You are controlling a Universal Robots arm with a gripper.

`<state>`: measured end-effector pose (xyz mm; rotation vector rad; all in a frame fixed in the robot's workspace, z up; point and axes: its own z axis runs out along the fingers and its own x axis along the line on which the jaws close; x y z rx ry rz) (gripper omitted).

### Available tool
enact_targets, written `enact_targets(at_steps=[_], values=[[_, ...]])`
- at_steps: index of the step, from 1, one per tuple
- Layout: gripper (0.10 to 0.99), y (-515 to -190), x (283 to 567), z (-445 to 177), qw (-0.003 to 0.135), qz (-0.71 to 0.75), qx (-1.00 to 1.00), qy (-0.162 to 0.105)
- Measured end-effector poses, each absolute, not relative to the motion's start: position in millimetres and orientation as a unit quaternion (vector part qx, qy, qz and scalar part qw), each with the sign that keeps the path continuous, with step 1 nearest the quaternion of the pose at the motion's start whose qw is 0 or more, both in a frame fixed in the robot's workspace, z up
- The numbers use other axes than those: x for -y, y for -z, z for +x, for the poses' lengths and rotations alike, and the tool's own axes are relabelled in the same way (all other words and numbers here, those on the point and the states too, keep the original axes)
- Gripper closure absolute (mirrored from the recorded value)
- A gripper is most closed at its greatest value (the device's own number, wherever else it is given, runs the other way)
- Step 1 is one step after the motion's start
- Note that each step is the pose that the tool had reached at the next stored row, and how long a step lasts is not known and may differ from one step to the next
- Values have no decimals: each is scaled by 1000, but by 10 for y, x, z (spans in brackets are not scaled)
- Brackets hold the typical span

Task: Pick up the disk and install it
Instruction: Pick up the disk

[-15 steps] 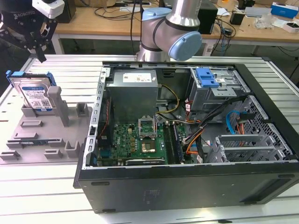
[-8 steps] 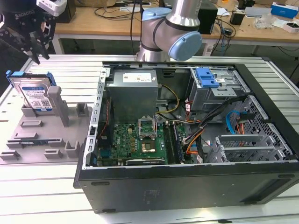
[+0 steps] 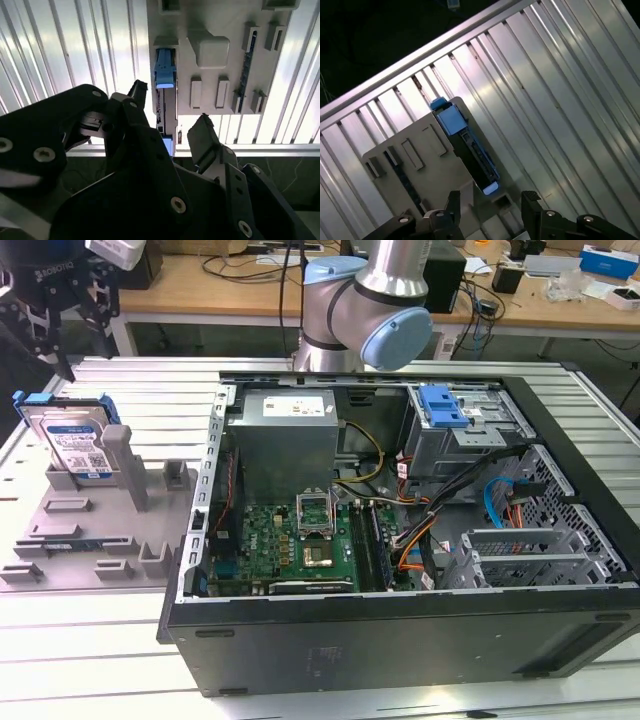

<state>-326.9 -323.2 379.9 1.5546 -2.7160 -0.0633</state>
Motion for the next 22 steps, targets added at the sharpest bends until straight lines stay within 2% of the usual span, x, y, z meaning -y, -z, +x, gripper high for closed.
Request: enact_targets(at_steps=[9,22], values=[[486,-3799,3231,-3269,21,563,826,-4],[486,-3795,3231,-3269,17,611,791,-8]])
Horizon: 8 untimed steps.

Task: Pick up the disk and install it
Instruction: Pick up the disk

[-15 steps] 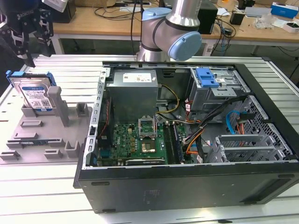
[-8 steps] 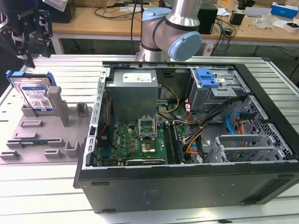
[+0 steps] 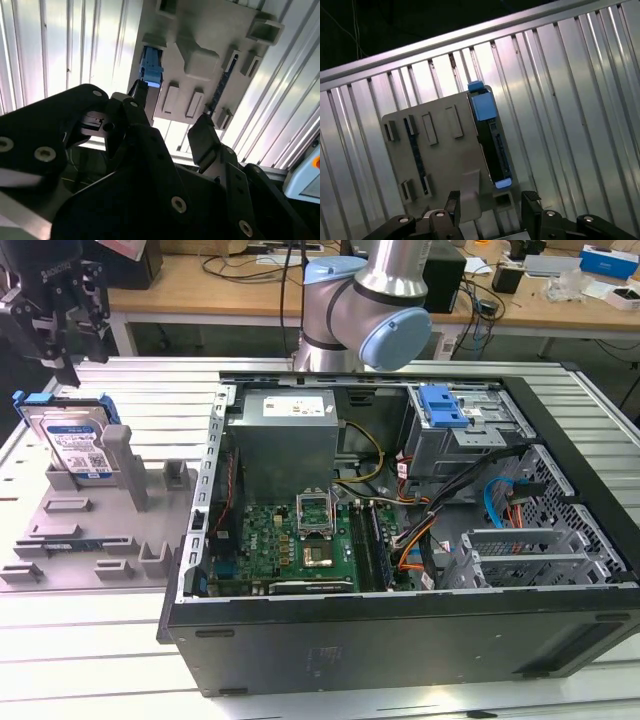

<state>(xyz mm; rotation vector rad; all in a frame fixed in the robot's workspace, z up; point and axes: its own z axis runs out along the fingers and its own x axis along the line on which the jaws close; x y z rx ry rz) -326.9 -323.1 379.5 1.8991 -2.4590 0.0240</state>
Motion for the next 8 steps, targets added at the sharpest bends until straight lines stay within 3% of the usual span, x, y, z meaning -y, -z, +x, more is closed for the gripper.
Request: enact_targets(at_steps=[8], values=[[486,-3762,3230,-3269,17,654,756,-9]])
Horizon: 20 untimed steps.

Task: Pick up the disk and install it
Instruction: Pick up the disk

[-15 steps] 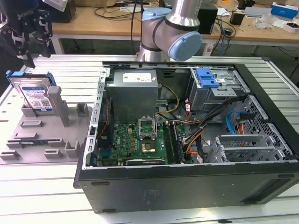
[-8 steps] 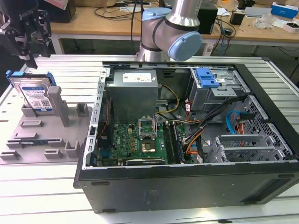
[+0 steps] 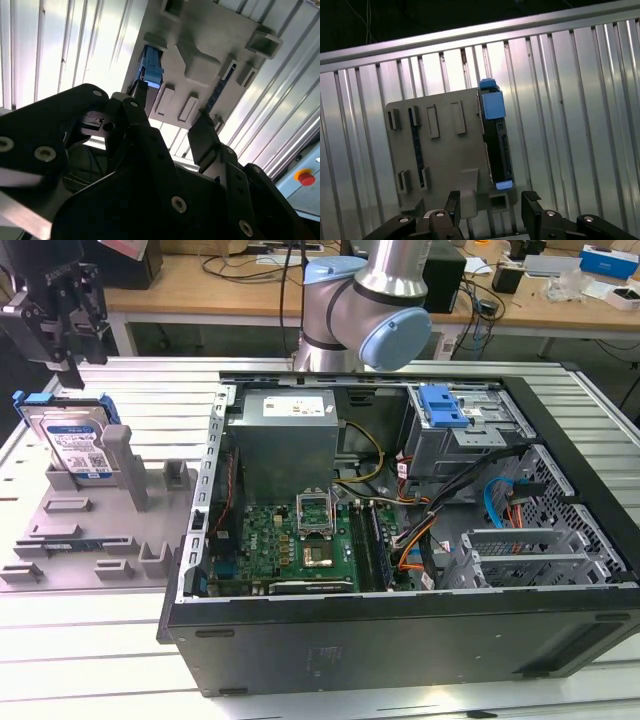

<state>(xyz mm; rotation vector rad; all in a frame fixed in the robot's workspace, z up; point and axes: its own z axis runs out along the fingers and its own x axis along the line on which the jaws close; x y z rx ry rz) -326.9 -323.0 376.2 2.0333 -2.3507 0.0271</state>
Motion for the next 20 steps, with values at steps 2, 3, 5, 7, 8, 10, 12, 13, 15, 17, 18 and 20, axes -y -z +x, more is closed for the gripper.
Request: enact_targets(at_steps=[2,3,5,7,8,10,12,13,15,17,18,20], values=[[486,-3761,3230,-3269,17,662,750,-9],[486,-3760,3230,-3269,17,662,749,-9],[486,-3759,3230,-3269,17,662,749,-9],[486,-3757,3226,-3274,16,662,750,-9],[486,-3755,3214,-3305,15,662,749,-10],[486,-3750,3198,-3339,14,662,749,-11],[486,-3744,3181,-3368,13,662,749,-12],[486,-3739,3170,-3382,13,663,748,-12],[486,-3735,3151,-3404,13,665,747,-12],[486,-3728,3132,-3429,13,667,745,-12],[486,-3726,3123,-3443,13,667,745,-12],[486,-3718,3105,-3482,13,669,743,-12]])
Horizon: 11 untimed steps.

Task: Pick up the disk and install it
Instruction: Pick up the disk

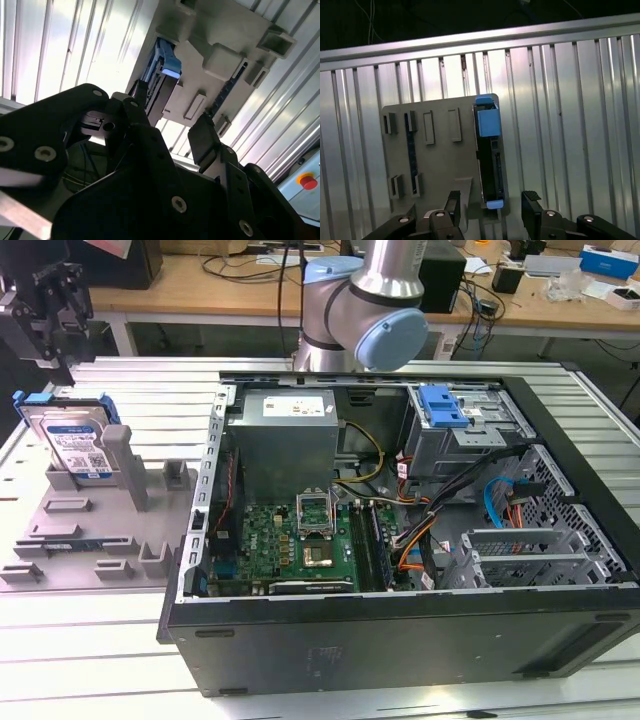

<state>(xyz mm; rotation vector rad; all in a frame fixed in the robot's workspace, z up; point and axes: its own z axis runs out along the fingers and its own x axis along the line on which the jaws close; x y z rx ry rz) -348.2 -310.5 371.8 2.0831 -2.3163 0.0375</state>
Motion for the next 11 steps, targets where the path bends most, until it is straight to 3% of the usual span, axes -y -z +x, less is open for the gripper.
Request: enact_targets(at_steps=[11], values=[[486,-3659,3077,-3675,13,683,730,-12]])
